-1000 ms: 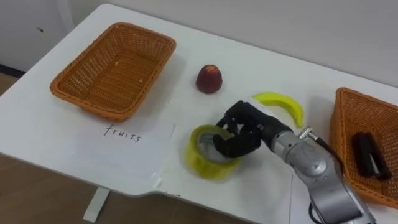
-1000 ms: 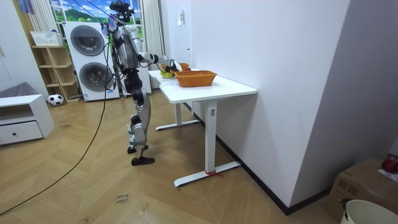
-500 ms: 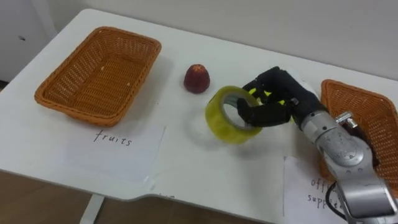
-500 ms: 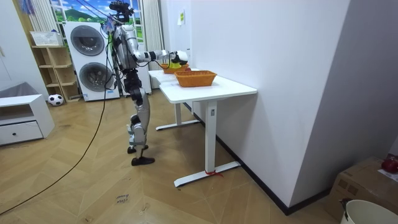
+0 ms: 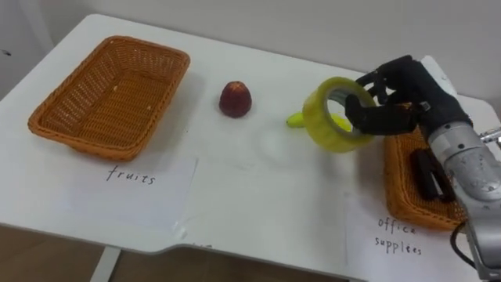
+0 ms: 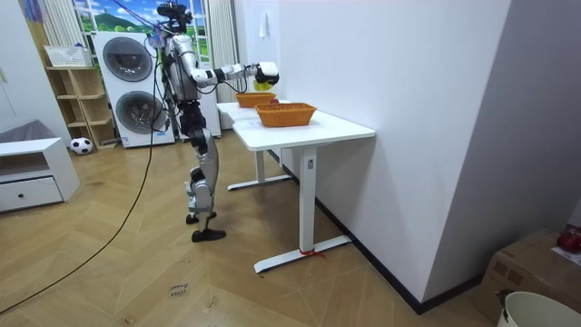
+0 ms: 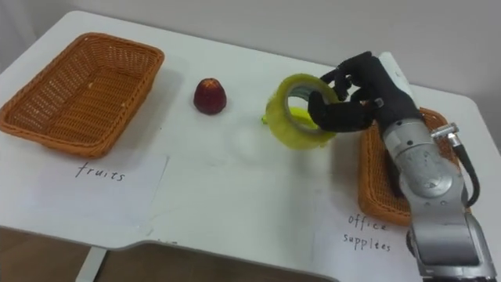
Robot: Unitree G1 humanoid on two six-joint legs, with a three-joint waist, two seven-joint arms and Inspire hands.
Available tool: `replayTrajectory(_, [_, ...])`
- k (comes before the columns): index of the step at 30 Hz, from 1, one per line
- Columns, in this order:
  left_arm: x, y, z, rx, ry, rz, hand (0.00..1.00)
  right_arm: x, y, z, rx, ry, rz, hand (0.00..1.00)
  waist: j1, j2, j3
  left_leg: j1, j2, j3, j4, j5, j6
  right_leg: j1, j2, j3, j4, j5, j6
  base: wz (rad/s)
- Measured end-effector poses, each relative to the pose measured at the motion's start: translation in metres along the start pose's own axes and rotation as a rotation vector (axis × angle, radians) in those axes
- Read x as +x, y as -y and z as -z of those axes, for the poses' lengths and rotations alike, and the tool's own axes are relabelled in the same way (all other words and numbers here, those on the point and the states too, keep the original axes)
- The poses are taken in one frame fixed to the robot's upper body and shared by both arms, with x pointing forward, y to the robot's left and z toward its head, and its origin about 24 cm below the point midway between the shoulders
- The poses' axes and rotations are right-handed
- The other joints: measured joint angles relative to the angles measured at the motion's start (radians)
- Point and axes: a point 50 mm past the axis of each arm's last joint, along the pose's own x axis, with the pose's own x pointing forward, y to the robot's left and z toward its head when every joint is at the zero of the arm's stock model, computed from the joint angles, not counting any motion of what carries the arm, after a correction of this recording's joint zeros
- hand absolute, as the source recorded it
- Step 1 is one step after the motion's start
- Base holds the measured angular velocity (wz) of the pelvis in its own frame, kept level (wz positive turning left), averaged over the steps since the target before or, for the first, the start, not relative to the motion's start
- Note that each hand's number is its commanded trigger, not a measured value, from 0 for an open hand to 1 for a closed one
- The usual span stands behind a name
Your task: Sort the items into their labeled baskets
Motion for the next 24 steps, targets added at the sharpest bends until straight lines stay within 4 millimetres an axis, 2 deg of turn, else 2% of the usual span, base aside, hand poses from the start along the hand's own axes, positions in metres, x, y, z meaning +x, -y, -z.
replayTrajectory(7, [-0.002, 0.000, 0.009, 0.008, -0.021, 0.001, 0.00, -0.003, 0.020, 0.006, 0.031, -0.021, 0.126, 1.00, -0.041, -0.003, 0.0024, 0.013, 0.000, 0.002, -0.007, 0.000, 0.000, 0.004, 0.000, -0.001, -0.001, 0.000, 0.000, -0.01])
replayTrajectory(13, [-0.002, -0.001, 0.012, -0.005, -0.037, -0.002, 0.00, -0.005, 0.029, 0.009, 0.034, -0.029, 0.181, 1.00, -0.065, 0.007, 0.0093, 0.014, 0.004, 0.024, -0.013, 0.000, 0.000, -0.002, 0.002, 0.004, -0.002, 0.000, 0.000, -0.09])
replayTrajectory(17, [-0.001, -0.003, 0.014, -0.027, -0.050, -0.013, 0.00, -0.007, 0.036, 0.011, 0.025, -0.037, 0.207, 1.00, -0.073, 0.011, 0.0058, 0.015, 0.005, 0.030, -0.014, -0.001, 0.000, -0.004, 0.004, 0.011, -0.001, 0.000, 0.000, -0.06])
replayTrajectory(21, [-0.002, -0.005, 0.018, -0.037, -0.065, -0.020, 0.00, -0.009, 0.043, 0.012, 0.025, -0.043, 0.249, 1.00, -0.084, 0.014, -0.0016, 0.016, 0.005, 0.034, -0.014, -0.001, 0.000, -0.004, 0.004, 0.014, -0.001, 0.000, 0.000, -0.01])
replayTrajectory(24, [-0.002, -0.005, 0.019, -0.039, -0.070, -0.022, 0.00, -0.009, 0.044, 0.012, 0.026, -0.044, 0.255, 1.00, -0.092, 0.013, -0.0023, 0.017, 0.005, 0.037, -0.013, -0.001, 0.000, -0.003, 0.004, 0.021, 0.000, 0.000, 0.000, -0.02])
